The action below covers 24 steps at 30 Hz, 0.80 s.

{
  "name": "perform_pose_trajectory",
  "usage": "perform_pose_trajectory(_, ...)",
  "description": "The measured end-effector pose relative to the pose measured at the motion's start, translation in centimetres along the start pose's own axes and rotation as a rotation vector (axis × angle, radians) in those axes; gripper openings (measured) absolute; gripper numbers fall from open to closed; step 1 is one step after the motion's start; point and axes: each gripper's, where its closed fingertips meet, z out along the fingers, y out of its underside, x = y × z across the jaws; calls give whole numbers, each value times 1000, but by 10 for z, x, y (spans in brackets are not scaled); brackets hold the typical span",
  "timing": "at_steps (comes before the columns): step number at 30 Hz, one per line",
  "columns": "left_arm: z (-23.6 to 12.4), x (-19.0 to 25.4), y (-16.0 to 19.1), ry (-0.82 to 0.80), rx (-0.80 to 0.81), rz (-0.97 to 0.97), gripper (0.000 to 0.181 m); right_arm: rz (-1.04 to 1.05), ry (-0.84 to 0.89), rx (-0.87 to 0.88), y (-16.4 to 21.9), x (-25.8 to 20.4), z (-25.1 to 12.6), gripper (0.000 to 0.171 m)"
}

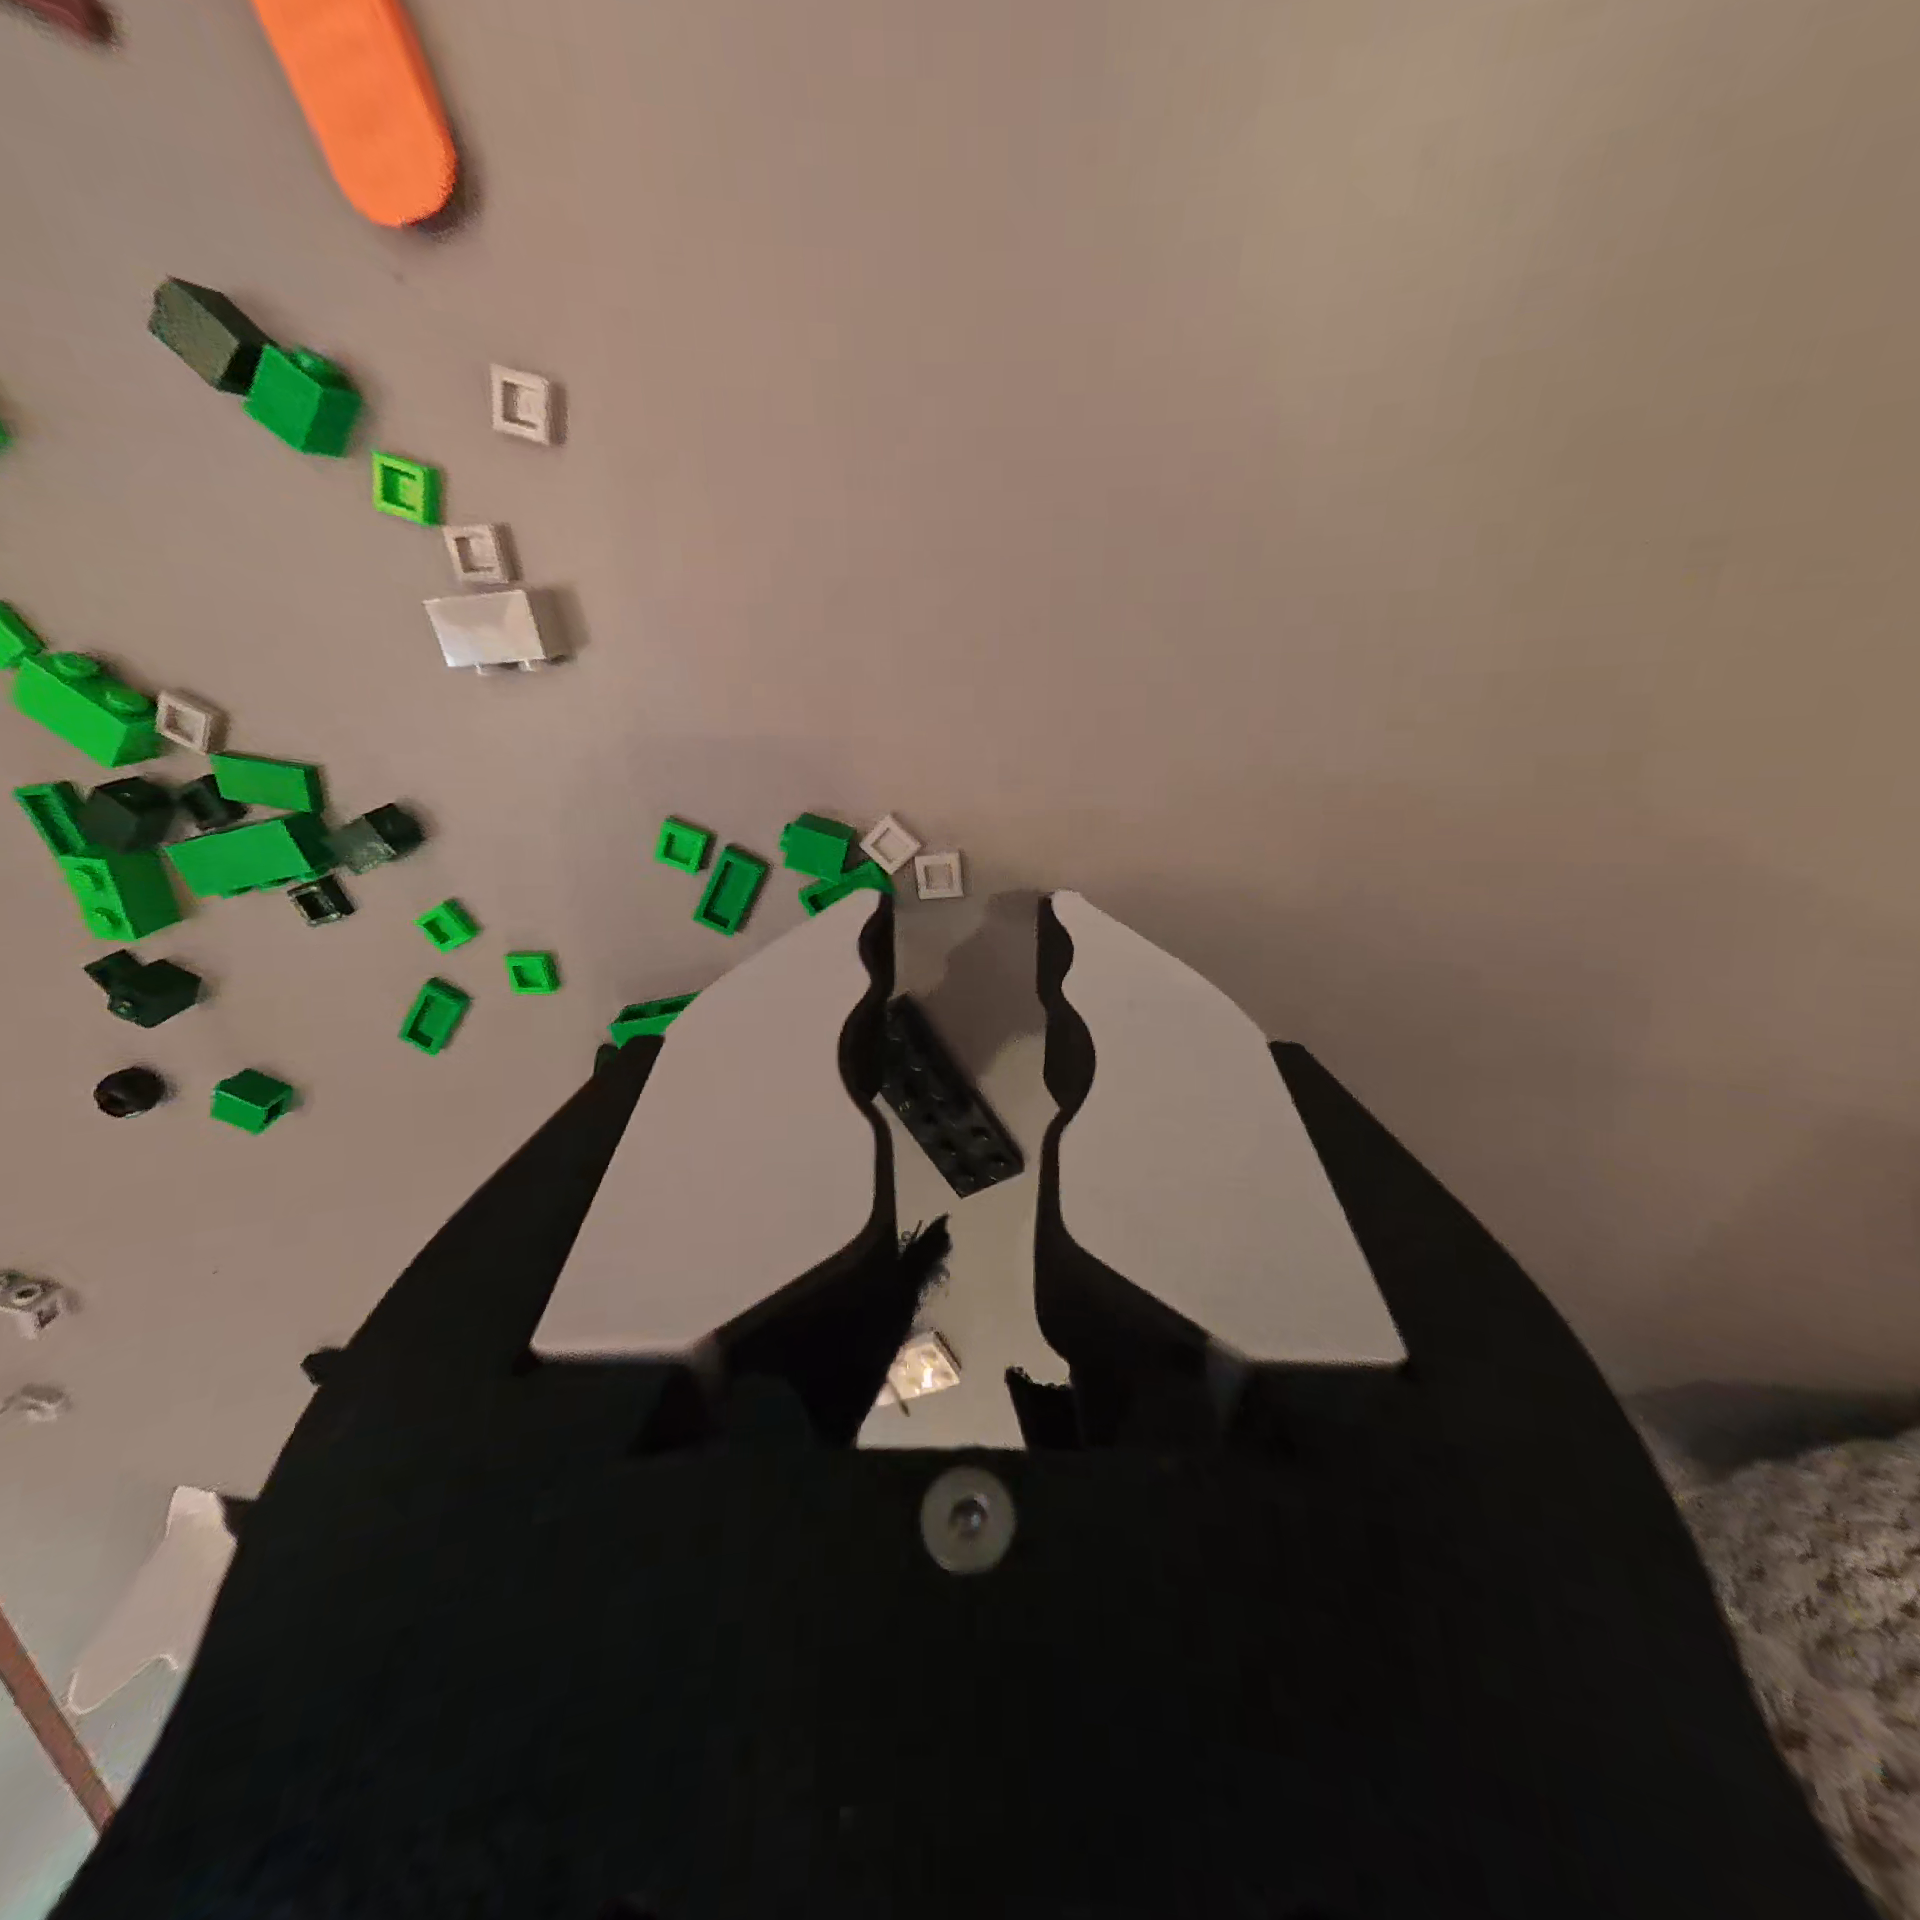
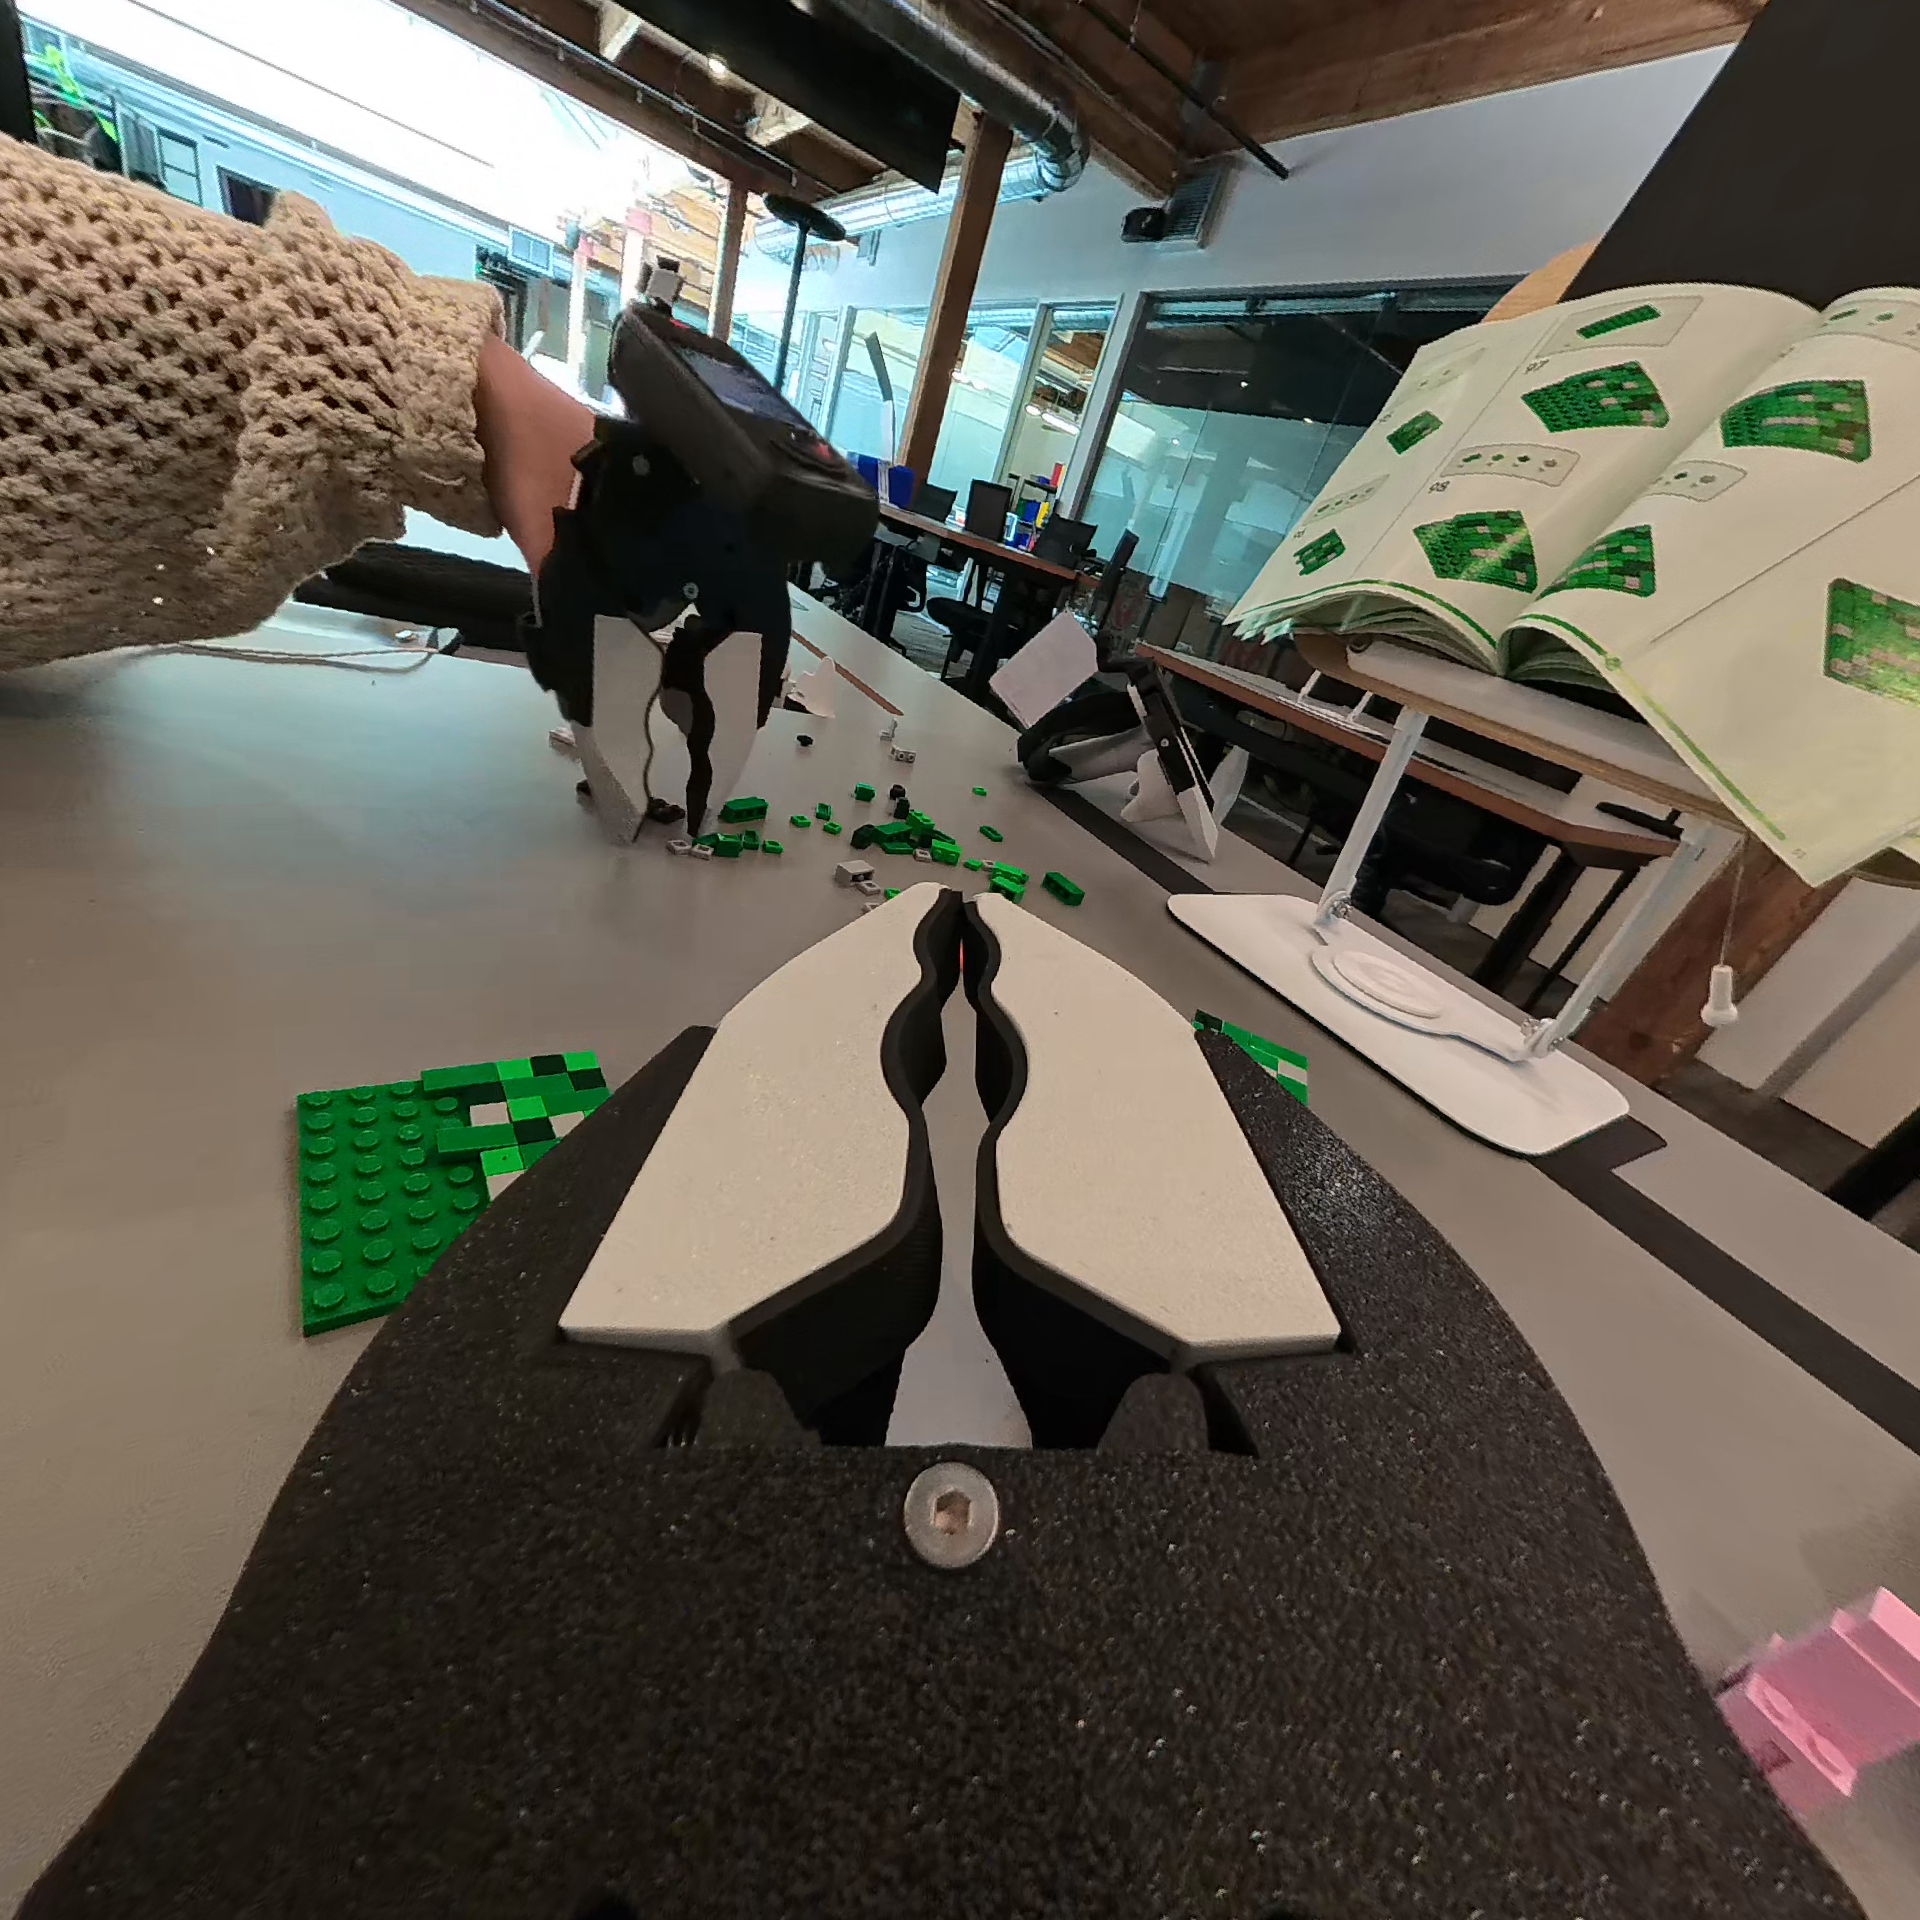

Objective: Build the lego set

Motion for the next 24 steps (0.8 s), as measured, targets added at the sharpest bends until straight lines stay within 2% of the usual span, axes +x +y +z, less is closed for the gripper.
perform_pose_trajectory(4,1,-2,-3,0,14,4,17,-2,-1,-1,0,0,0,0)
perform_pose_trajectory(20,2,-1,-10,-2,117,-35,7,-5,-1,-1,0,-1,0,0)
perform_pose_trajectory(22,-11,7,-36,-3,315,-32,7,-38,-17,9,-3,-4,1,0)
perform_pose_trajectory(24,-44,29,-85,77,684,-63,7,-130,-65,33,-14,-13,4,0)
